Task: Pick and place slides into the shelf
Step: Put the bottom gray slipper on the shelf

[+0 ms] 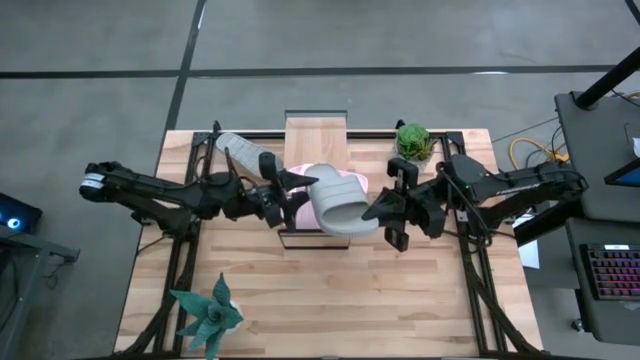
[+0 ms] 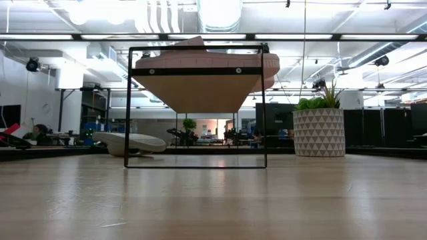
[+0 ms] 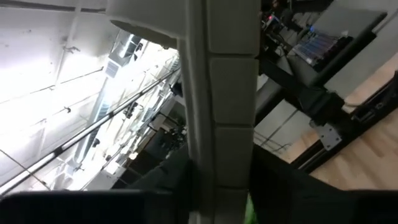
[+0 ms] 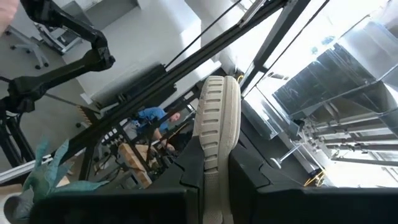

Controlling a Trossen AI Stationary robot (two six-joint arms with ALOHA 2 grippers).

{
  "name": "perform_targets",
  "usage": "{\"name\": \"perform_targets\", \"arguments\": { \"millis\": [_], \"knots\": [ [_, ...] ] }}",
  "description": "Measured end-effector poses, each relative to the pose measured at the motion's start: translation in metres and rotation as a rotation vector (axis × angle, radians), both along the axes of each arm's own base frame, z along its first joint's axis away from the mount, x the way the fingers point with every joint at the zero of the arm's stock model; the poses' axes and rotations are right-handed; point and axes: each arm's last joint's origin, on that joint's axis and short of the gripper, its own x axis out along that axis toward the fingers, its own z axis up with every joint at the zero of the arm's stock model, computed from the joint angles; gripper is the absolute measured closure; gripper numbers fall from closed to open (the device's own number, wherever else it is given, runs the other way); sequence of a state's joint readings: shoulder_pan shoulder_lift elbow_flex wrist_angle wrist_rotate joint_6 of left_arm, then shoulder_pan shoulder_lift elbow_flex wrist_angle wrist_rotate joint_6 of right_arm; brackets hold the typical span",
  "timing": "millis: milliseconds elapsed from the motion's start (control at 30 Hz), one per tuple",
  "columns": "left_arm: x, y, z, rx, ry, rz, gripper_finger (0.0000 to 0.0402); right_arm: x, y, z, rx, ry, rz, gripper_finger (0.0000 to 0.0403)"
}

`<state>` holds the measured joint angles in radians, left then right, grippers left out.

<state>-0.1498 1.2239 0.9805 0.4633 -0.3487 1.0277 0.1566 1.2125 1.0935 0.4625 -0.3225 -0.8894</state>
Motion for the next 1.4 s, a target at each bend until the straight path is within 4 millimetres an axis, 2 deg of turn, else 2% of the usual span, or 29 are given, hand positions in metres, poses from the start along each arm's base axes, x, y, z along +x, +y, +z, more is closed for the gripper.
{"name": "perform_targets", "arguments": {
  "millis": [133, 300, 400, 500, 633, 733, 1000, 1133, 1400],
  "knots": [
    [0.0, 0.0, -0.001, 0.05, 0.017, 0.018, 0.0368, 0.0, 0.0, 0.0, 0.002, 0.003, 0.001, 0.0373],
    [-0.003, 0.001, 0.001, 0.054, 0.012, 0.042, 0.0369, 0.0, 0.0, -0.001, 0.007, 0.007, -0.01, 0.0371],
    [-0.007, 0.004, 0.001, 0.075, 0.049, 0.13, 0.0369, 0.001, -0.002, 0.0, 0.042, 0.024, -0.092, 0.0333],
    [-0.013, 0.007, 0.002, 0.084, 0.071, 0.25, 0.0369, -0.001, -0.007, 0.004, 0.103, 0.06, -0.255, 0.0281],
    [-0.019, 0.012, -0.005, 0.097, 0.137, 0.379, 0.037, -0.005, -0.013, 0.005, 0.113, 0.191, -0.431, 0.023],
    [-0.025, 0.014, -0.009, 0.127, 0.209, 0.45, 0.037, -0.008, -0.014, 0.004, 0.1, 0.31, -0.475, 0.0209],
    [-0.03, 0.018, -0.011, 0.159, 0.28, 0.591, 0.037, -0.025, -0.017, 0.019, 0.158, 0.515, -0.484, 0.0201],
    [-0.027, 0.017, -0.014, 0.199, 0.319, 0.595, 0.037, -0.026, -0.018, 0.033, 0.178, 0.491, -0.479, 0.02],
    [-0.015, 0.015, -0.022, 0.234, 0.362, 0.59, 0.037, -0.007, -0.015, 0.04, 0.087, 0.615, -0.507, 0.02]
  ]
}}
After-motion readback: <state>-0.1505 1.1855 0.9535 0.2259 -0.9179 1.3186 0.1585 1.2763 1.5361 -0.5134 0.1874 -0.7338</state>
